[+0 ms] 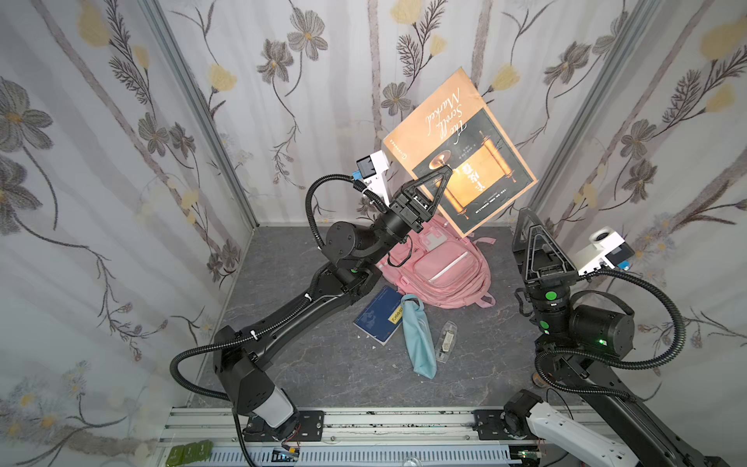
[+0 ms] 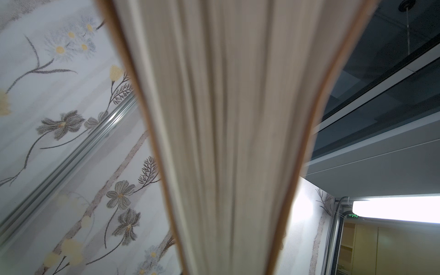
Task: Pack books, pencil case, and school supplies into a backpack
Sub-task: Pick up the book from the bottom-center of the table.
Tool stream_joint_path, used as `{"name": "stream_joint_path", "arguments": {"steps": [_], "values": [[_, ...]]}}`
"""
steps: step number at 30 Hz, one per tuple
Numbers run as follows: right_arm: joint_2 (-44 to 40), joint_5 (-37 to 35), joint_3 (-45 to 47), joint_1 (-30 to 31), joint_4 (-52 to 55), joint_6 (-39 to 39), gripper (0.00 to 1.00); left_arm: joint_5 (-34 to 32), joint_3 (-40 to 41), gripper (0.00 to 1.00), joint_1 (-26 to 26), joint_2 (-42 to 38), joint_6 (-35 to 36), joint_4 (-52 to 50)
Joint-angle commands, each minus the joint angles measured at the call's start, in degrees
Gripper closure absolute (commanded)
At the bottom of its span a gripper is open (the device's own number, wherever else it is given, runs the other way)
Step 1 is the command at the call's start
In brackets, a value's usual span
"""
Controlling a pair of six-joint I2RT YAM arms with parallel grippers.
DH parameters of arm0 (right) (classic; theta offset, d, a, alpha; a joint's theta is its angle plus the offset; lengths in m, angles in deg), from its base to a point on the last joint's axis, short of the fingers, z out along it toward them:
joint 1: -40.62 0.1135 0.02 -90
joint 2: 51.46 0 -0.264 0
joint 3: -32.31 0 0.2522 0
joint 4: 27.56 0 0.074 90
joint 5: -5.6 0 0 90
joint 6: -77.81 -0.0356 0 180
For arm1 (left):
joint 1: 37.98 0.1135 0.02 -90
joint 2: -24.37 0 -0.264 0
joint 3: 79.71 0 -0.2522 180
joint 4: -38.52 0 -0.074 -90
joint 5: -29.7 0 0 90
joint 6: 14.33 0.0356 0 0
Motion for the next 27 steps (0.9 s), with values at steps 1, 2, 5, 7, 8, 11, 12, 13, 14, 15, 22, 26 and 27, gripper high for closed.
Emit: {"name": "stream_joint_path", "arguments": {"steps": [1, 2, 5, 7, 8, 11, 12, 13, 14, 15, 22, 26, 27], "values": [[1.32, 3.59, -1.45, 0.02, -0.04, -0.27, 0.09, 2.44, -2.52, 1.00, -0.76, 2.63, -4.15, 6.31], [1.80, 4.46, -1.89, 0.01, -0.66, -0.55, 0.12, 2.12, -3.14, 1.00, -0.96, 3.87, -5.74, 7.84], [2.81, 7.01, -2.03, -0.04, -4.00, -1.65, 0.22, 3.60, -5.73, 1.00, -1.70, 7.07, -8.93, 10.85], [3.22, 7.47, -2.20, 0.00, -5.27, -2.43, 0.32, 5.39, -7.14, 1.00, -2.46, 8.10, -8.18, 9.41], [3.38, 7.56, -2.29, -0.05, -5.44, -2.64, 0.35, 6.09, -7.64, 1.00, -3.02, 8.24, -7.03, 8.12], [3.58, 7.51, -2.38, -0.02, -5.89, -2.97, 0.50, 6.31, -8.11, 1.00, -4.26, 8.38, -4.58, 5.46], [3.60, 7.57, -2.38, -0.05, -6.04, -3.02, 0.54, 6.05, -8.11, 1.00, -4.47, 8.59, -4.70, 5.90], [3.53, 7.57, -2.30, -0.14, -6.20, -3.02, 0.56, 5.81, -8.05, 1.00, -4.49, 8.80, -5.04, 6.45], [3.42, 7.45, -2.30, -0.08, -6.35, -3.10, 0.59, 5.37, -7.95, 1.00, -4.56, 8.97, -5.43, 7.18], [3.33, 7.34, -2.28, -0.12, -6.61, -3.11, 0.63, 4.97, -7.69, 1.00, -4.60, 9.02, -5.77, 7.79], [3.06, 6.56, -3.01, -0.78, -4.52, -3.19, 0.71, 5.83, -5.00, 1.00, -4.94, 7.91, -4.66, 7.19], [2.58, 6.46, -4.83, -1.71, 1.38, -2.86, 0.56, 4.30, -0.49, 1.00, -4.94, 6.49, -5.14, 8.25], [2.31, 6.13, -5.01, -1.94, 2.93, -2.76, 0.57, 4.01, 0.24, 1.00, -4.94, 6.38, -5.42, 9.02]]}}
